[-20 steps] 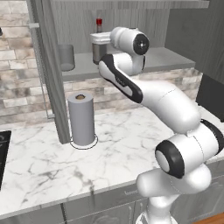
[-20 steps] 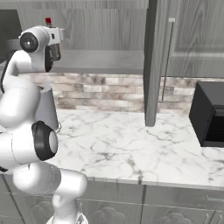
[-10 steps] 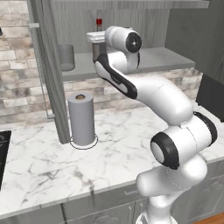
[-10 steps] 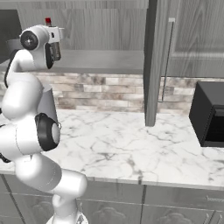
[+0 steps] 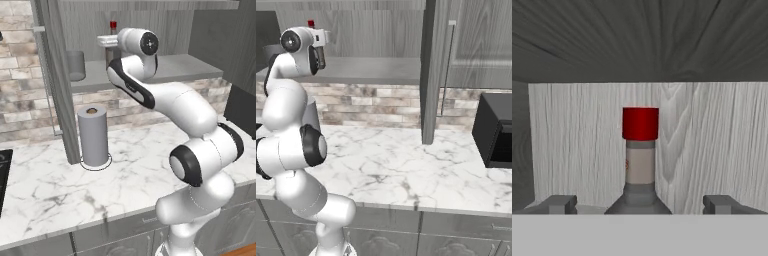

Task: There is a bowl on the dining counter. Grab a lemon wedge from the fridge and place it in the bowl. Then get the liquor bottle and glass cup from the cabinet and place them next to the bowl.

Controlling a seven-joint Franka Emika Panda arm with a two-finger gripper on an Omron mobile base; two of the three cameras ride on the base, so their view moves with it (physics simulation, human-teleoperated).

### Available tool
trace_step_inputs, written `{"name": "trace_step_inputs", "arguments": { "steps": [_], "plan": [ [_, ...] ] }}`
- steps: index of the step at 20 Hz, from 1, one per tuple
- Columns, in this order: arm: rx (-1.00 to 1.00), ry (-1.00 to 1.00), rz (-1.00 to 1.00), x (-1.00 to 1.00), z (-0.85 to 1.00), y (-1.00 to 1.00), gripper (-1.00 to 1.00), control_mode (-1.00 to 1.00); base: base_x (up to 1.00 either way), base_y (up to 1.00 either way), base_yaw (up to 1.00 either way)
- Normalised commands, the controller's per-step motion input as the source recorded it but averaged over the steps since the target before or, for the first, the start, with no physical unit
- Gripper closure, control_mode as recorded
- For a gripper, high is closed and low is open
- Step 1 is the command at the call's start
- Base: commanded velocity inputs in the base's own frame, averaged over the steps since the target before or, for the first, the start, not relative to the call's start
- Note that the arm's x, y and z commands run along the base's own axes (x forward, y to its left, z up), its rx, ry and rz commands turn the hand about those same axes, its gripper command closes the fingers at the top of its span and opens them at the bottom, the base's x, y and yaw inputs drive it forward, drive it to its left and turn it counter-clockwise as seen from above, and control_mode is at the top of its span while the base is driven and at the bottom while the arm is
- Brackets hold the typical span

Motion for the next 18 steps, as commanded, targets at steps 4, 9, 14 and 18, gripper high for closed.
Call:
{"name": "trace_step_inputs", "arguments": {
  "steps": [4,9,14,18],
  "plan": [
    [0.01,0.01,0.0,0.13,0.04,0.0,-1.0,-1.0,0.0,0.0,0.0],
    [0.0,0.02,0.0,0.18,0.09,0.1,-1.0,-1.0,0.0,0.0,0.0],
    [0.0,0.04,0.0,0.25,0.0,0.13,-1.0,-1.0,0.0,0.0,0.0],
    [0.0,0.04,0.0,0.26,0.0,0.12,-1.0,-1.0,0.0,0.0,0.0]
  ]
}}
